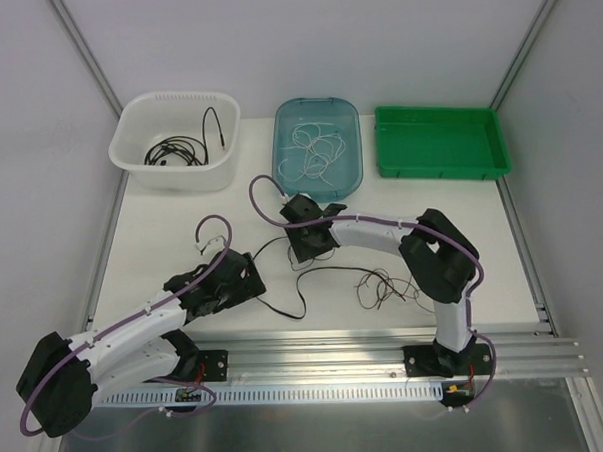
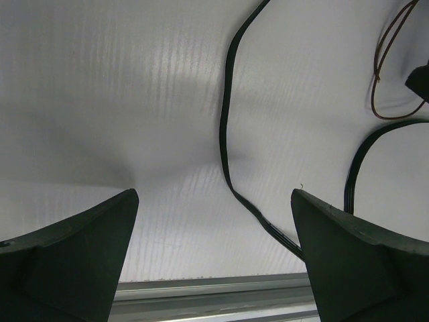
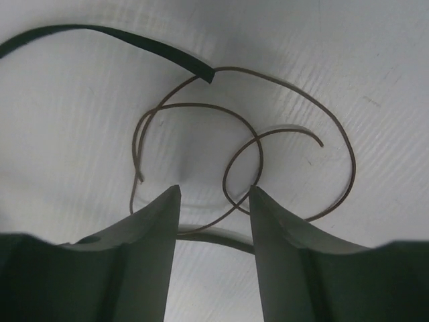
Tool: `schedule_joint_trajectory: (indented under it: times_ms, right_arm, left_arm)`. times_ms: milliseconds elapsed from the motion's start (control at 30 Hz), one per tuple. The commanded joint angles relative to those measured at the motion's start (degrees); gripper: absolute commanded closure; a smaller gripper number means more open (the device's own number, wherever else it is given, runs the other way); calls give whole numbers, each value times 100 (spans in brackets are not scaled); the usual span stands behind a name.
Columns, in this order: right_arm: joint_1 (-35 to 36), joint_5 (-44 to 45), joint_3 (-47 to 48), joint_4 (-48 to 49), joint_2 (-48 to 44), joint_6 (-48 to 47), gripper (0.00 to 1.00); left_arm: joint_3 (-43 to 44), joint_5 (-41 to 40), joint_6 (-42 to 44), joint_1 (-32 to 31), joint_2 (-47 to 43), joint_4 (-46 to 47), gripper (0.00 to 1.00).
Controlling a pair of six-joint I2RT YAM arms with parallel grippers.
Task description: Untangle the cables
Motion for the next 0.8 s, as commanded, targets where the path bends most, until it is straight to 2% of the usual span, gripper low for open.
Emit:
schedule_joint_trajectory:
  times_ms: [0,167,333,367,433,467,500,667,767]
  right_arm:
    - [33,352,252,-40,215,1,53]
    - [59,537,235,-57,514,-16,59]
    - [147,687,138,-92,681,-17,70]
    - [156,661,129,-110,725,-8,78]
    - [165,634,85,-145,751,19,86]
    - [165,625,77,-163,734,19,94]
    - [173,625,68,-189,708,19,98]
    - [235,564,-168,-277,120,71,99]
    - [235,520,-362,-242,-556,115,99]
  left_arm:
    - [-56,-83,8,-24,-135,57,1]
    - [-56,-83,17,-24,-127,57,1]
    - [-65,-57,26,-24,-135,57,1]
    - [-56,-48,26,-24,-144,57,1]
    - [-65,-39,9,-24,-153,57,1]
    - [-65,-22,9,-24,-179,66,1]
    - [-65,-13,17,-24,-188,66,1]
    - [-100,22,-9,-24,-320,57,1]
    - [-100,31,-9,-24,-399,57,1]
